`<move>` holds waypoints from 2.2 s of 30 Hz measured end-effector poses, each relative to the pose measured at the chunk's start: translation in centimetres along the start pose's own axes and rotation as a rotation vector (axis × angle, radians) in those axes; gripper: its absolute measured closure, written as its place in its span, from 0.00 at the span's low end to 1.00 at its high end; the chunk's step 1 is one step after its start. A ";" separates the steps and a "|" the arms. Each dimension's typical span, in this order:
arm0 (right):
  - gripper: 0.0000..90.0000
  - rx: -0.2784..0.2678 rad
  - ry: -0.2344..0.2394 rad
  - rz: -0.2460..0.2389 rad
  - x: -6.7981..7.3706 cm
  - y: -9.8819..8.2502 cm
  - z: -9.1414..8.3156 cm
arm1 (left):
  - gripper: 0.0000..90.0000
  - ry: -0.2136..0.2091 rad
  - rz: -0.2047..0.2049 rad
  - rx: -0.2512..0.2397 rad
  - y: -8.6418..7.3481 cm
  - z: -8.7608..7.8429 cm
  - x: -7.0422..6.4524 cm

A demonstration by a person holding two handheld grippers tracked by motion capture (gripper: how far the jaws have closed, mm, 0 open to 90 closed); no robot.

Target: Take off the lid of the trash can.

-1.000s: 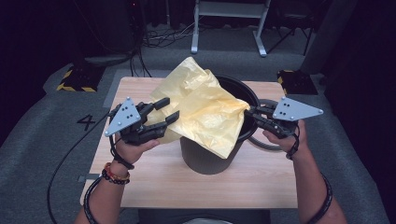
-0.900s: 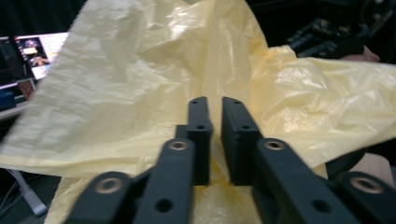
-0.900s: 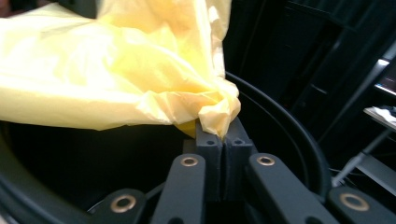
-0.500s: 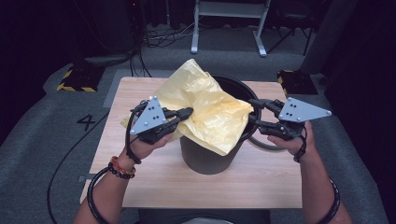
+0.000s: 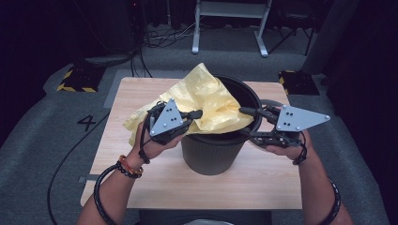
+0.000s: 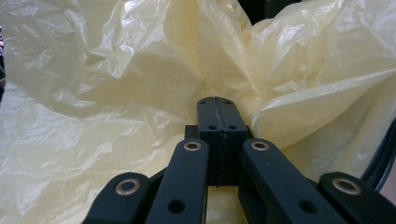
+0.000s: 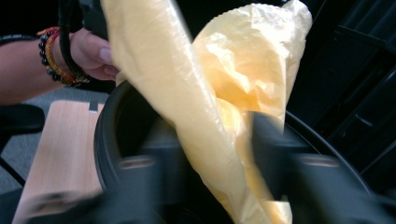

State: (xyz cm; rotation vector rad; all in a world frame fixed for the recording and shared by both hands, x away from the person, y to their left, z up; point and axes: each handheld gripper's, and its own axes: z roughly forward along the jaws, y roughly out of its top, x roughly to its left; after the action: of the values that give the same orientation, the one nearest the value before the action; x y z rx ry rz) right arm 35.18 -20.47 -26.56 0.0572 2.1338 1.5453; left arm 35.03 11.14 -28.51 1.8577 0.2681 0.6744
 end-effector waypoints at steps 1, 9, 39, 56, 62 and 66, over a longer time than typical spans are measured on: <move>0.84 0.008 0.001 -0.015 0.1 0.1 0.1 | 1.00 -0.002 0.000 -0.005 0.0 0.0 0.0; 0.99 0.138 -0.020 0.010 -0.5 0.2 0.7 | 0.78 0.072 -0.055 -0.091 -0.8 -2.3 0.3; 0.94 0.281 -0.077 0.097 -1.5 -1.2 1.3 | 0.93 0.126 -0.153 0.159 -6.7 -4.0 2.8; 0.34 0.150 -0.115 0.107 -0.6 0.4 0.2 | 1.00 0.297 -0.094 -0.014 -4.2 -5.5 2.5; 0.44 0.174 -0.126 0.102 -0.6 0.6 0.7 | 1.00 0.271 -0.064 -0.091 -3.0 -5.4 1.9; 0.44 0.184 -0.117 0.110 -0.6 0.1 1.2 | 1.00 0.226 -0.043 -0.148 -1.7 -5.1 1.2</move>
State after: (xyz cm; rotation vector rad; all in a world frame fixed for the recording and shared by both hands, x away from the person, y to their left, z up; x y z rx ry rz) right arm 36.17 -19.50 -26.52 0.3245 2.2041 1.3642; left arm 33.33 16.41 -28.39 1.6319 0.3929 0.8531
